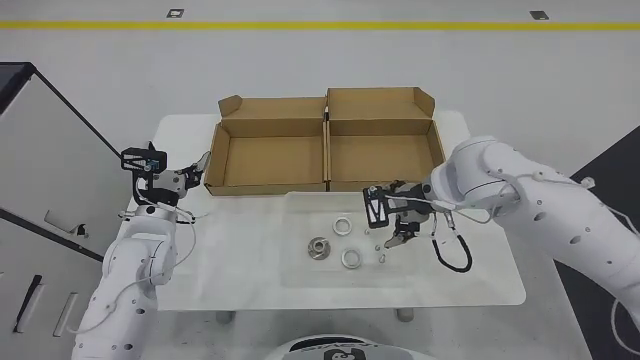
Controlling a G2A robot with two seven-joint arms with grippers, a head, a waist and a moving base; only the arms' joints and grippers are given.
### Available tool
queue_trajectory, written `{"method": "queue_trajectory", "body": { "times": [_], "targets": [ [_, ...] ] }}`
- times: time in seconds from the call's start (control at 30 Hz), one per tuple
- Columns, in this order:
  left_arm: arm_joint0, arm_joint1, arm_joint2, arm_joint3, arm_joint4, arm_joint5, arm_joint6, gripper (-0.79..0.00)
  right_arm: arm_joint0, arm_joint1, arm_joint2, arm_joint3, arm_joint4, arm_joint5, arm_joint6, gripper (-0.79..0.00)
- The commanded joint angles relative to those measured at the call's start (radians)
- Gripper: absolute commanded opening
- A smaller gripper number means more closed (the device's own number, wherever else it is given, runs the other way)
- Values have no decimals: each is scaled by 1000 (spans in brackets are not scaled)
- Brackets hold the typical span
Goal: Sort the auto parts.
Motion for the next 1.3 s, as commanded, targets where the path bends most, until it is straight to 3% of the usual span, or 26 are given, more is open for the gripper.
{"method": "queue_trajectory", "body": {
  "times": [0.0, 0.7, 1.27],
  "targets": [
    [0, 0, 0, 0, 0, 0, 0, 0, 9, -7, -21, 7, -7, 0, 0, 0],
    [0, 0, 0, 0, 0, 0, 0, 0, 20, -65, -132, 58, -119, -3, -13, 0],
    [0, 0, 0, 0, 0, 0, 0, 0, -2, -61, -151, 38, -184, -4, -13, 0]
  ]
}}
